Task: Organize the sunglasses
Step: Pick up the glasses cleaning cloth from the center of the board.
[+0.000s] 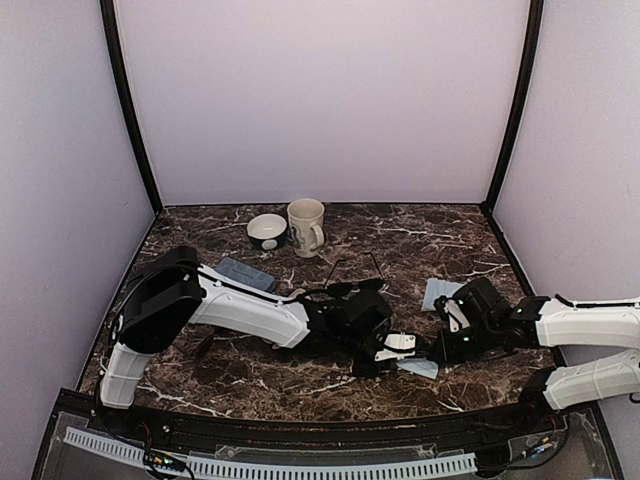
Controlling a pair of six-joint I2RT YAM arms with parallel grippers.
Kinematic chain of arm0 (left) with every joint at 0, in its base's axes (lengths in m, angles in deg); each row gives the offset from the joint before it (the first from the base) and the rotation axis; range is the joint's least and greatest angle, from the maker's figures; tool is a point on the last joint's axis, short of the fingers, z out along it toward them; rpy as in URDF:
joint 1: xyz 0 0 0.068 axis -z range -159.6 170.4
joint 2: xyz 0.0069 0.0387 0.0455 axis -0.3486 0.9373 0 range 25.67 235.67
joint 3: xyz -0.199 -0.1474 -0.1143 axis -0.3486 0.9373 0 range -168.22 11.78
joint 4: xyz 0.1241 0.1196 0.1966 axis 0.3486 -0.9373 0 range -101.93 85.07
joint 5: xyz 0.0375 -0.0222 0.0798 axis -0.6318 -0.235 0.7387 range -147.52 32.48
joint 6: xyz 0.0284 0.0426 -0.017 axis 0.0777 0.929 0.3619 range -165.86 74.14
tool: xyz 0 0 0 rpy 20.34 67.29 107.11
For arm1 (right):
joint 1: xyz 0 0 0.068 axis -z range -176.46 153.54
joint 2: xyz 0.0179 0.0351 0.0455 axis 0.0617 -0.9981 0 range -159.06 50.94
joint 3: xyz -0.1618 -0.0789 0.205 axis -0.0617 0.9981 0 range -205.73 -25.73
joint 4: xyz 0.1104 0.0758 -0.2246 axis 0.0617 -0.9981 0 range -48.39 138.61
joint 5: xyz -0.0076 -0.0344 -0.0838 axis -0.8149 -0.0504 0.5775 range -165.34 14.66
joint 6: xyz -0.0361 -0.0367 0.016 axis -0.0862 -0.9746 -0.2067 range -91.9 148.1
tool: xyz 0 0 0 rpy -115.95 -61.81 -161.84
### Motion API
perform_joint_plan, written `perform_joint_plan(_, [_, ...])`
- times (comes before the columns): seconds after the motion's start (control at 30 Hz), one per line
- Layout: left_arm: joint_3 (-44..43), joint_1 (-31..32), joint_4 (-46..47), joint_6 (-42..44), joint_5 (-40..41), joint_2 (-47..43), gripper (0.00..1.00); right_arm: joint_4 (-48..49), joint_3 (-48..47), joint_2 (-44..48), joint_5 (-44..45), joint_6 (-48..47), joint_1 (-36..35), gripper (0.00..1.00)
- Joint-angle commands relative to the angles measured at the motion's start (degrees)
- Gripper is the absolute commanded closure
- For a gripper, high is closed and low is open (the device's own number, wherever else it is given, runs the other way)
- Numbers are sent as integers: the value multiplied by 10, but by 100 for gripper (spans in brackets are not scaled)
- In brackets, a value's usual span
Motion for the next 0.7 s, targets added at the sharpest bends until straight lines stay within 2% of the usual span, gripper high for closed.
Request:
perform_joint_plan(0.0, [-13, 1, -21, -7, -20, 1, 80, 15, 7, -2, -3, -6, 3, 100])
perform_joint_plan(0.17, [-19, 1, -25, -19, -34, 1, 86, 15, 9, 0, -3, -6, 3, 100])
perform_joint_plan(0.43, [-22, 0, -15, -47, -54, 1, 85, 15, 9, 1, -3, -7, 3, 100])
perform_joint_plan(0.67, [-21, -6, -6, -61, -58, 0, 92, 15, 8, 3, -3, -7, 2, 100])
